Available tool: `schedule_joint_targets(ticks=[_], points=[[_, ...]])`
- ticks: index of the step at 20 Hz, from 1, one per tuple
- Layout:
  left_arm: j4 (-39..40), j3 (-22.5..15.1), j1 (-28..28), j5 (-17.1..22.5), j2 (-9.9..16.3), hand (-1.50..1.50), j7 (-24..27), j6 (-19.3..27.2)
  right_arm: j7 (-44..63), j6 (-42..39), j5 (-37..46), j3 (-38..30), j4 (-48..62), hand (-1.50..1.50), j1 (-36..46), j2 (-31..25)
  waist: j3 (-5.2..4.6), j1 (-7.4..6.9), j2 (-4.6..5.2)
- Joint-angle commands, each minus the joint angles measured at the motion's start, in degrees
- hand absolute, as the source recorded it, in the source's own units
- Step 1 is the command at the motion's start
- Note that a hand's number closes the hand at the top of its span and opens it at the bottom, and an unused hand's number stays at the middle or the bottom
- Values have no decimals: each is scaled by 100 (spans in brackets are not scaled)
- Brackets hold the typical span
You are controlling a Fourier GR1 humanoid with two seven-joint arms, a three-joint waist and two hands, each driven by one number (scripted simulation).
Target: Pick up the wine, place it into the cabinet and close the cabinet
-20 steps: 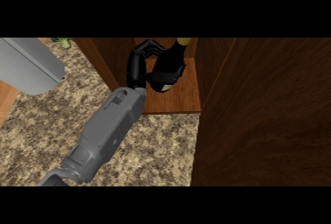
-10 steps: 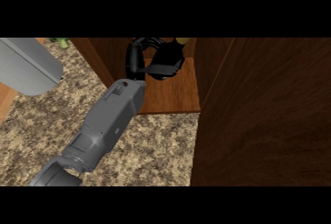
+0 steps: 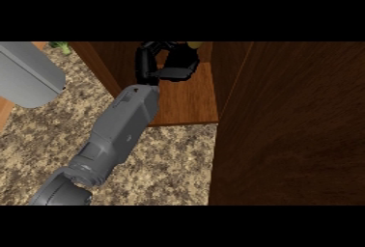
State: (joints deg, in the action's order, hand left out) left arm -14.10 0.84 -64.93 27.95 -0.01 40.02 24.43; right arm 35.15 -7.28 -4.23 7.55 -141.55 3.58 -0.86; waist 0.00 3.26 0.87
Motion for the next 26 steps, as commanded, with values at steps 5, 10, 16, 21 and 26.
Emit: schedule_joint_targets(ticks=[5, 10, 16, 21, 26], points=[[440, 357, 114, 150, 56, 150, 404, -289, 38, -100, -442, -168, -206, -150, -99, -52, -2, 47, 55], [560, 372, -107, 88, 29, 150, 260, -133, 97, -216, -631, -343, -403, -150, -204, -172, 0, 10, 19], [852, 296, -26, -88, 168, -150, 225, -162, -78, -206, -375, -82, -216, -150, -104, -51, -1, 60, 54], [877, 277, -11, -184, 79, -150, 428, 163, 213, -84, -543, -243, -380, -150, -7, -51, -2, 98, 58], [1011, 112, -37, -412, 101, -150, 330, 340, 173, 6, -243, -83, -203, -150, 205, 60, -6, 80, 61]])
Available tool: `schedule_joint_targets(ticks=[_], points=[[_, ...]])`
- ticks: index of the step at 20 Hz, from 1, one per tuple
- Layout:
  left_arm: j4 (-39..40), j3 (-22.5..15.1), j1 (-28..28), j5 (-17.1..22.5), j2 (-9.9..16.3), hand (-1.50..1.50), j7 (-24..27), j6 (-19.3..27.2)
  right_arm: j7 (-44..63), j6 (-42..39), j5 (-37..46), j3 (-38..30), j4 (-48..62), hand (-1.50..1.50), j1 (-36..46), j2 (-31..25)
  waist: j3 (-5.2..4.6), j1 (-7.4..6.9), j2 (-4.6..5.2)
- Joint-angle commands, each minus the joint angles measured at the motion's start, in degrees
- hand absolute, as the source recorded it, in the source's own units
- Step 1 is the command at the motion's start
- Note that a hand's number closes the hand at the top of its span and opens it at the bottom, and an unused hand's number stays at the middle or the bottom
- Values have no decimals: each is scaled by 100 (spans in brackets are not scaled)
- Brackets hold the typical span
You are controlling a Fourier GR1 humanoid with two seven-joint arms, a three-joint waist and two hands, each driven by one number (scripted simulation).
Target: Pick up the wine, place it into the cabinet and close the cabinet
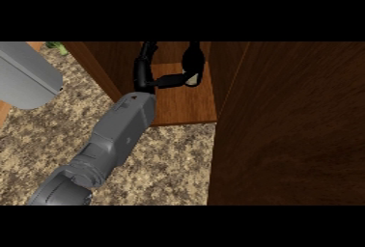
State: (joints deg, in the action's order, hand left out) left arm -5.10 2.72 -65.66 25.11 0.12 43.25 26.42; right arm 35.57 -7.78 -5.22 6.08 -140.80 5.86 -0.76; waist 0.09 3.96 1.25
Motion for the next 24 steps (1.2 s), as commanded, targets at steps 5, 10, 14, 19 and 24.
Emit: schedule_joint_targets(ticks=[5, 10, 14, 19, 24], points=[[157, -102, 360, -202, 98, -150, 270, 131, 61, -31, -211, -30, -183, -150, 17, -21, -18, 31, 52], [-24, 94, 393, -66, 149, -150, 488, 50, 14, -97, -211, 29, -372, -150, -223, -38, -18, 63, 43], [-10, 131, 286, -77, 143, -150, 379, -30, -141, 64, -53, 280, -266, -150, -258, 74, -18, 46, 39], [-9, 94, 513, -159, 141, -150, 563, -437, 123, -56, -249, 97, -405, -150, -227, -36, -19, 26, 28], [-15, 18, 467, -242, -12, -150, 580, -643, -20, -39, -76, 193, -282, -150, -309, 46, -16, -18, -3]])
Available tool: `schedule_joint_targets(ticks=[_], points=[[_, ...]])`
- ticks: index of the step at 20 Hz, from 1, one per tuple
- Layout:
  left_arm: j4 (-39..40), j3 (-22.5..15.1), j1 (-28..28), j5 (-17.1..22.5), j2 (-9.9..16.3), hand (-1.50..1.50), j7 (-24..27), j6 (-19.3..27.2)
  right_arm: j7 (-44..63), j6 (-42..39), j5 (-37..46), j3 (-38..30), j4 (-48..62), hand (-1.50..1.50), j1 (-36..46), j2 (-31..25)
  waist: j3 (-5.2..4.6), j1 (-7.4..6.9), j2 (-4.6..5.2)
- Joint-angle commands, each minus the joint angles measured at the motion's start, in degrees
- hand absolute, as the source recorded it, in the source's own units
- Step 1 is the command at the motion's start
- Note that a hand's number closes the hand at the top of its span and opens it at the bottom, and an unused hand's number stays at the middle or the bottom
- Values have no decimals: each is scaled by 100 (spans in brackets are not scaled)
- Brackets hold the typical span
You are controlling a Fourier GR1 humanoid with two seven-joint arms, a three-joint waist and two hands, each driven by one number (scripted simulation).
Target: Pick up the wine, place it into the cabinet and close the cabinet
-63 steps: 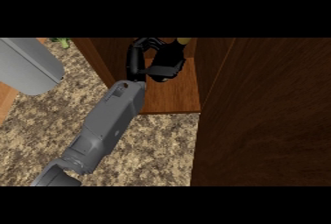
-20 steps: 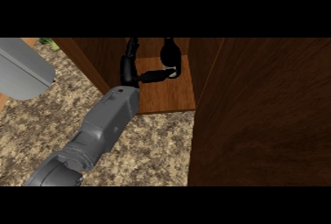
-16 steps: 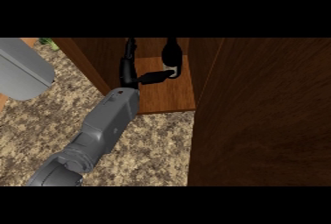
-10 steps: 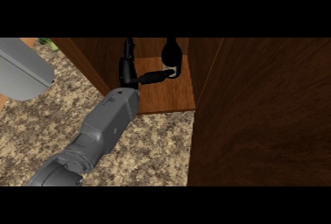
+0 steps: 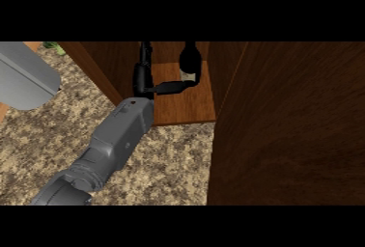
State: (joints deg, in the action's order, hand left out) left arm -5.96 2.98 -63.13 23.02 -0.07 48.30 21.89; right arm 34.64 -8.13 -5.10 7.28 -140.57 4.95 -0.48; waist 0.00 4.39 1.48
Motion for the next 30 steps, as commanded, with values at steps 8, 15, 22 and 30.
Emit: schedule_joint_targets(ticks=[8, 15, 22, 30], points=[[76, -13, 241, 125, 6, -150, 14, -467, 183, 90, -169, -91, 85, -150, 383, -2, -7, -71, -44], [-102, 19, 82, 424, 6, -150, -166, -732, 92, 30, -17, 220, -162, -150, -5, 36, -5, -120, -85], [-281, -483, 762, 888, 6, -150, 288, -945, 271, 142, 41, 438, -427, -150, -184, 44, -3, -39, -149], [-1535, -1803, 1494, 1789, 7, -150, -7, -625, 521, 309, -111, 88, -328, -150, 278, -106, -4, -68, -159]])
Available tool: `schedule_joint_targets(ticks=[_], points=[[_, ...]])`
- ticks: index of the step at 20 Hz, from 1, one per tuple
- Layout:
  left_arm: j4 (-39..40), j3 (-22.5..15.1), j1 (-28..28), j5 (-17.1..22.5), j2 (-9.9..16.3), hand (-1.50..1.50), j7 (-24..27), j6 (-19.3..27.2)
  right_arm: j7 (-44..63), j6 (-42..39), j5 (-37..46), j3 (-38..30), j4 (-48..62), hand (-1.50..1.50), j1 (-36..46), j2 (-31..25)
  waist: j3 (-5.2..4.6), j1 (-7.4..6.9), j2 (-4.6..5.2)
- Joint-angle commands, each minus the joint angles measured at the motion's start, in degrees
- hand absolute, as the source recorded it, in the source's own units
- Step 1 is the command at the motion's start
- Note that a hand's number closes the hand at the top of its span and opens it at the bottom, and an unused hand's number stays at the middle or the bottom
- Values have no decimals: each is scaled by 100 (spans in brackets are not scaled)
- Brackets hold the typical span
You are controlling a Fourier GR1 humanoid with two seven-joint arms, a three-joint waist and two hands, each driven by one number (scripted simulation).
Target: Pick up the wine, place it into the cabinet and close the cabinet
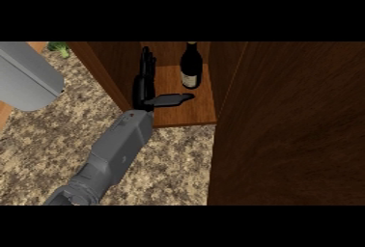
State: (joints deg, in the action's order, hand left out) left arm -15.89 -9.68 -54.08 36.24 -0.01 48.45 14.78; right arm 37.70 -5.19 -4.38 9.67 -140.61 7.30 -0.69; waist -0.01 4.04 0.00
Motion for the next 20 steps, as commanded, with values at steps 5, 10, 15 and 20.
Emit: schedule_joint_targets(ticks=[5, 10, 15, 20], points=[[-2189, -1861, 1495, 878, 1, -150, -298, 1223, -6, -32, -130, -180, -428, -150, -332, -85, 3, -249, -46], [-3657, -2661, 2215, 632, 1, -150, -575, 2156, -193, 37, 100, -152, -306, -150, -410, -36, 3, -417, -36], [-4873, -3038, 3067, 264, 1, -150, -690, 2578, -49, -36, 8, -106, -651, -150, -699, -145, 3, -420, -28], [-6082, -3226, 3767, -85, 283, -150, -913, 2793, -137, -22, -201, -384, -652, -150, -654, -177, 4, -421, -21]])
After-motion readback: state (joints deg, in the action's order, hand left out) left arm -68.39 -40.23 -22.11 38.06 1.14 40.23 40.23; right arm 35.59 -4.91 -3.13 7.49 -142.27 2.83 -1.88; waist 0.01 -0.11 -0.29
